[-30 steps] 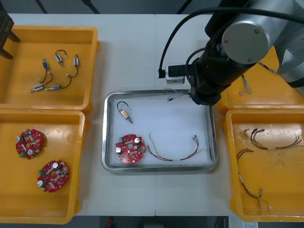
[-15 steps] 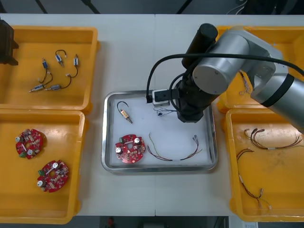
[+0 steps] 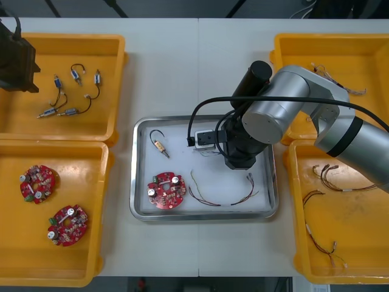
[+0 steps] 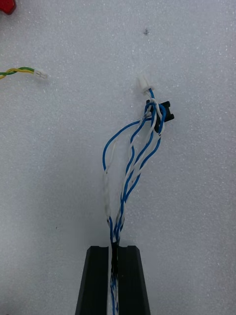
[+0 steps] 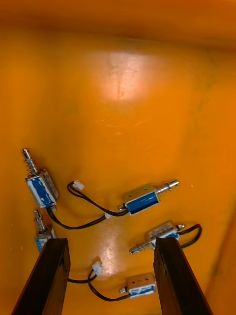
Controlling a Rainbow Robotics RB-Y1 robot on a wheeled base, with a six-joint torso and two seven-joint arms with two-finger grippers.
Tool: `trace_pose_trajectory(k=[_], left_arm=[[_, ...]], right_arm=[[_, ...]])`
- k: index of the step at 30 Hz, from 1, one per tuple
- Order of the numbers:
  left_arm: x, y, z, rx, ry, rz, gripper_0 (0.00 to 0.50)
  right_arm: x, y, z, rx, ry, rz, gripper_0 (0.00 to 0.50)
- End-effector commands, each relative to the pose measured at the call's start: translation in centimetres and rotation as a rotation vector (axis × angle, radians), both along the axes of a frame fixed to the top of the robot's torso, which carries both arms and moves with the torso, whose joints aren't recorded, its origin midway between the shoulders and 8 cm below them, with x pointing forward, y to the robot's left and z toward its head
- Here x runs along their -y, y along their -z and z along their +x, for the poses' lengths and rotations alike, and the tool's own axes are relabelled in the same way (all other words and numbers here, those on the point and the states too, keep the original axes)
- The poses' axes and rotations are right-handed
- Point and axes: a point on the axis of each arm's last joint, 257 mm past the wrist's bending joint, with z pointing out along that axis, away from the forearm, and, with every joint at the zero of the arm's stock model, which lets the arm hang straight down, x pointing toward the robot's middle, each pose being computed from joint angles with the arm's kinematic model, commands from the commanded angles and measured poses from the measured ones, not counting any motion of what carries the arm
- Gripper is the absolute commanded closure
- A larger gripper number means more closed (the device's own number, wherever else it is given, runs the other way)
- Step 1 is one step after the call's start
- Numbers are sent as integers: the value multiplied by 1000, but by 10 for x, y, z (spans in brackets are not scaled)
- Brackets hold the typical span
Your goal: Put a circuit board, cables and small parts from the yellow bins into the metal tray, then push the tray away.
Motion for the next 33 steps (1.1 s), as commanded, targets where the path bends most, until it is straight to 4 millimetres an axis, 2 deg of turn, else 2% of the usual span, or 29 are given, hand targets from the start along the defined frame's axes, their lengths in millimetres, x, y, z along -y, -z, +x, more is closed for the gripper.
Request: trace_pose_trajectory(k=[1, 2, 3, 4, 5, 10, 21, 27, 33], left_arm=[[0, 21, -3, -13, -9, -5, 0], [0, 27, -4, -17, -11, -5, 0], [-2, 31, -6, -20, -13, -3, 0], [-4, 36, -6, -20, -15, -3, 0], [-5, 41, -7, -22, -15, 1, 0], [-10, 53, -13, -33, -15, 14, 0], [-3, 72, -19, -57, -6, 17, 0], [10, 77, -13, -44, 0, 9, 0], [16, 83, -12, -50, 6, 16, 0]], right_arm=[[-13, -3, -5, 10, -45, 12, 199], [-11, -3, -5, 8, -38, 8, 114], [-10, -4, -5, 4, -32, 8, 65], [-7, -7, -5, -1, -22, 7, 65], [-5, -11, -5, -2, -17, 6, 0], [1, -36, -5, 5, -3, 1, 0], [12, -91, -16, 40, 17, 16, 0], [21, -120, -27, 18, 105, 86, 0], [41, -139, -37, -37, 242, 146, 0]])
